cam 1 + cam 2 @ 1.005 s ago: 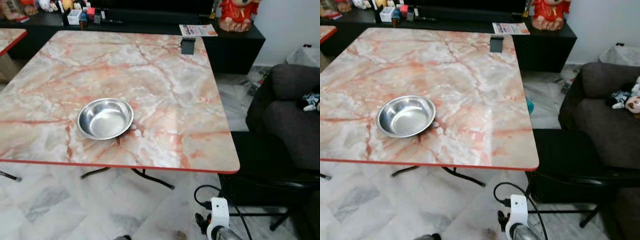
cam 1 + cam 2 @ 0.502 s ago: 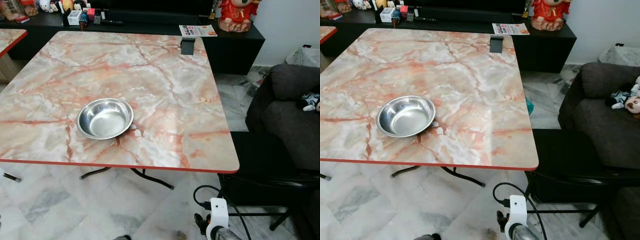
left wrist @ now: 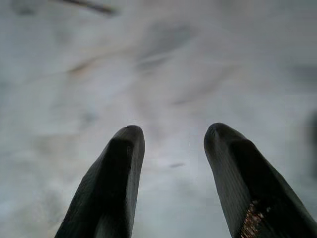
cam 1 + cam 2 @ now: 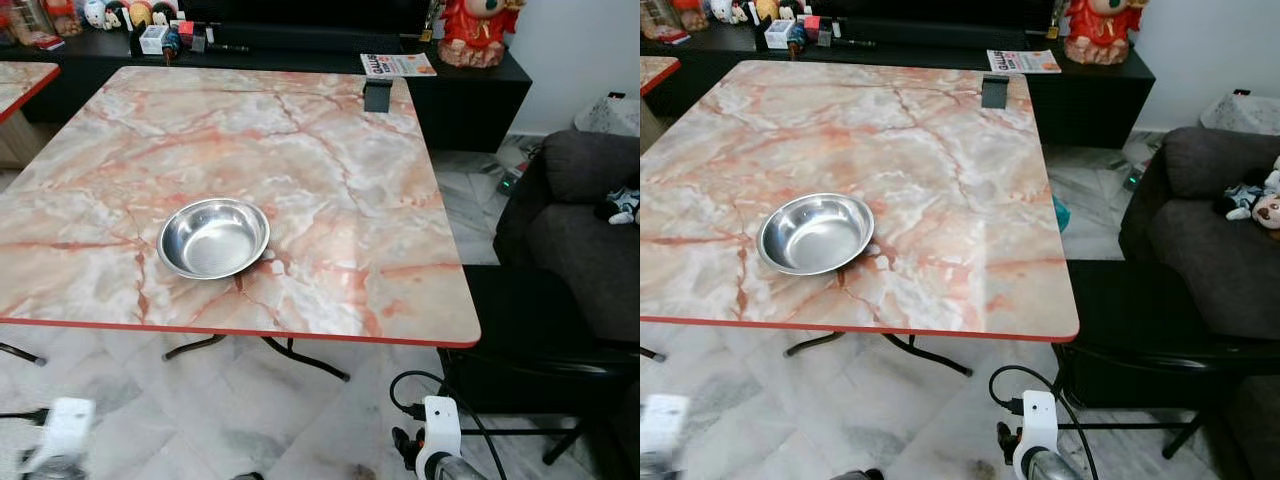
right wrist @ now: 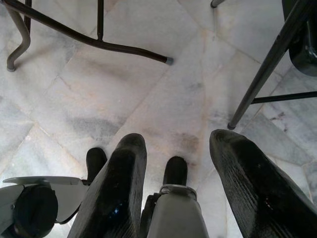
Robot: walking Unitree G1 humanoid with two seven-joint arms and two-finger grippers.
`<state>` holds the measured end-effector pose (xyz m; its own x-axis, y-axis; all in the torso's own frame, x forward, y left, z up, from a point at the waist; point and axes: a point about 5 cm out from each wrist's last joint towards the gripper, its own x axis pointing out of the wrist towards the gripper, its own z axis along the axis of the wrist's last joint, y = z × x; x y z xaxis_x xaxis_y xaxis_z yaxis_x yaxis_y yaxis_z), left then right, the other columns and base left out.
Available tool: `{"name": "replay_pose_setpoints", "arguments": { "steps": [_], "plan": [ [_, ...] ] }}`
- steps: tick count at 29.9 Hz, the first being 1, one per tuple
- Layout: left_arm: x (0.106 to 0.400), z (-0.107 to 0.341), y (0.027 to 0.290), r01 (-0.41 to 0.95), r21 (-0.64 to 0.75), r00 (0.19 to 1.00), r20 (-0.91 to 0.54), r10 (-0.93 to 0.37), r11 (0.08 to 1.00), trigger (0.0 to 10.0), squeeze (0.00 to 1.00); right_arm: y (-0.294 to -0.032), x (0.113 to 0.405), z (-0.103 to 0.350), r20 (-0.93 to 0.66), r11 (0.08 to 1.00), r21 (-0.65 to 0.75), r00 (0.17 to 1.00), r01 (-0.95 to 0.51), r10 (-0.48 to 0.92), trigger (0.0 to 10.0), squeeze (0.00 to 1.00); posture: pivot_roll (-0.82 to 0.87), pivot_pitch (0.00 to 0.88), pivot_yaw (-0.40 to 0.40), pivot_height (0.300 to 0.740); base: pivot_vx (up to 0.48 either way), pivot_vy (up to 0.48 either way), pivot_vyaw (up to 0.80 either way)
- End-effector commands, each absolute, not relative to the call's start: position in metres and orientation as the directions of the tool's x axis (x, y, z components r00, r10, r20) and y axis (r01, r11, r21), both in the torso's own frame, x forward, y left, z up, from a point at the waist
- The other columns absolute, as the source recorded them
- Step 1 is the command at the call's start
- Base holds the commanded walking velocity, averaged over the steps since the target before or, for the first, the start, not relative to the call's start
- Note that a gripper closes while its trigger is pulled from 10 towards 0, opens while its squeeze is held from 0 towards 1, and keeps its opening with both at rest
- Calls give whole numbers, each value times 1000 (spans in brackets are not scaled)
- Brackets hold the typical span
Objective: Setting the table
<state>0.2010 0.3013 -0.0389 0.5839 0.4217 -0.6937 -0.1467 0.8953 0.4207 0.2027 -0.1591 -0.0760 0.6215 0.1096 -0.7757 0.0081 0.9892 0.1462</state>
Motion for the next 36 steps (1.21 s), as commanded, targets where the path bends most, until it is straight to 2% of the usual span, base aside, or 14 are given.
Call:
{"name": "replay_pose_setpoints", "arguments": {
  "steps": [1, 3, 8, 13, 15, 22, 29, 36],
  "plan": [
    [198, -48, 287, -109, 347, 598, -726, 340, 931, 10000, 0, -162, 201, -77, -786, 991, 134, 610, 9, 101, 10000, 0, 90, 86, -40, 731, 0, 0, 0],
    [203, -53, 267, -95, 257, 635, -729, 257, 962, 10000, 0, -163, 201, -77, -785, 991, 135, 611, 11, 100, 10000, 0, 86, 79, -39, 731, 0, 0, 0],
    [205, -62, 234, -52, 164, 646, -747, 158, 985, 10000, 0, -165, 201, -77, -784, 991, 131, 613, 12, 96, 10000, 0, 76, 64, -44, 731, 0, 0, 0],
    [210, -64, 216, -21, 122, 653, -750, 106, 992, 10000, 0, -167, 202, -76, -783, 992, 126, 615, 18, 88, 10000, 0, 63, 54, -44, 731, 0, 0, 0],
    [214, -64, 205, -8, 61, 670, -741, 50, 998, 10000, 0, -169, 203, -76, -782, 992, 124, 618, 24, 82, 10000, 0, 52, 50, -42, 731, 0, 0, 0],
    [215, -64, 200, -4, 33, 667, -745, 28, 999, 10000, 0, -172, 202, -76, -782, 993, 118, 620, 31, 73, 10000, 0, 42, 45, -39, 731, 0, 0, 0],
    [215, -62, 211, -80, 34, 674, -735, 79, 996, 10000, 0, -174, 200, -77, -785, 993, 108, 617, 40, 61, 10000, 0, 38, 29, -34, 731, 0, 291, 0],
    [215, -62, 214, -98, 35, 676, -731, 92, 995, 10000, 0, -171, 201, -76, -782, 996, 94, 619, 11, 67, 10000, 0, 41, 38, -29, 731, 0, 360, 0]
  ]
}}
